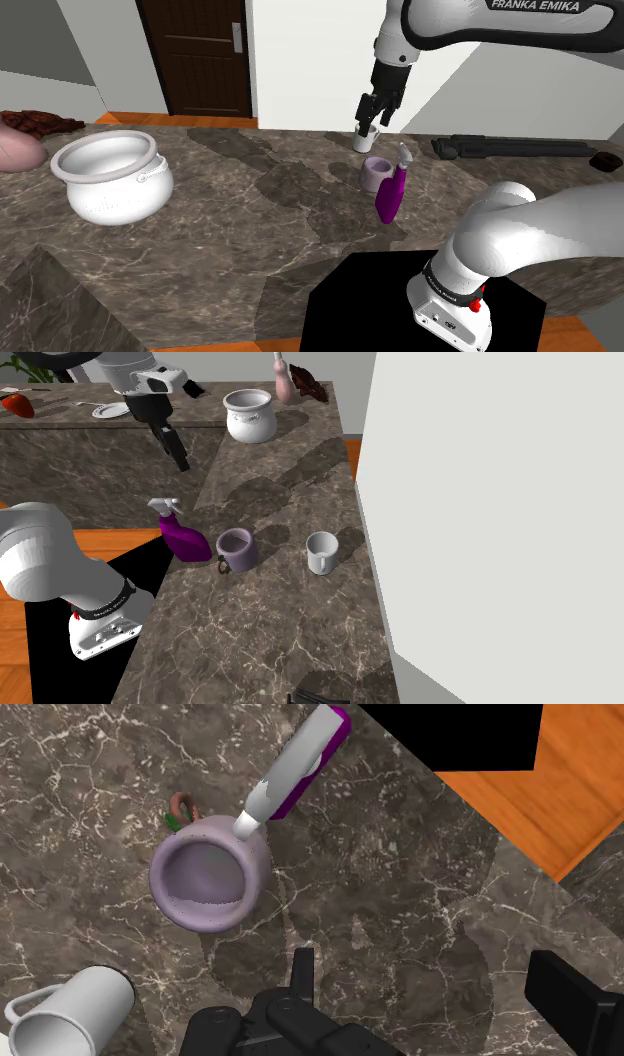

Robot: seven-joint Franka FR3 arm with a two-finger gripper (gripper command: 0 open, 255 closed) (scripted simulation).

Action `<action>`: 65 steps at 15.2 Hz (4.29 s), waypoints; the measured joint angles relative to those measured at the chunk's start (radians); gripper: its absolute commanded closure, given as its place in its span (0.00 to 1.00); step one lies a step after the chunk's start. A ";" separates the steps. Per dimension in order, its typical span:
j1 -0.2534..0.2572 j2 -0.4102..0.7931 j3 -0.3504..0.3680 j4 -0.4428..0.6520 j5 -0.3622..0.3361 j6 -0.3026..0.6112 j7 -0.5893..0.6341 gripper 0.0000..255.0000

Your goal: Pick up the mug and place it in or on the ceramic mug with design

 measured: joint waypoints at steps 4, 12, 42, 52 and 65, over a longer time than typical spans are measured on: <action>-0.015 0.041 -0.032 -0.018 -0.025 0.057 -0.038 0.00; -0.060 0.245 -0.143 0.016 -0.097 0.230 -0.169 0.00; -0.154 0.955 -0.341 0.344 0.001 0.619 -0.539 0.00; -0.154 0.955 -0.341 0.344 0.001 0.620 -0.539 1.00; -0.150 0.894 -0.346 0.395 -0.022 0.511 -0.528 1.00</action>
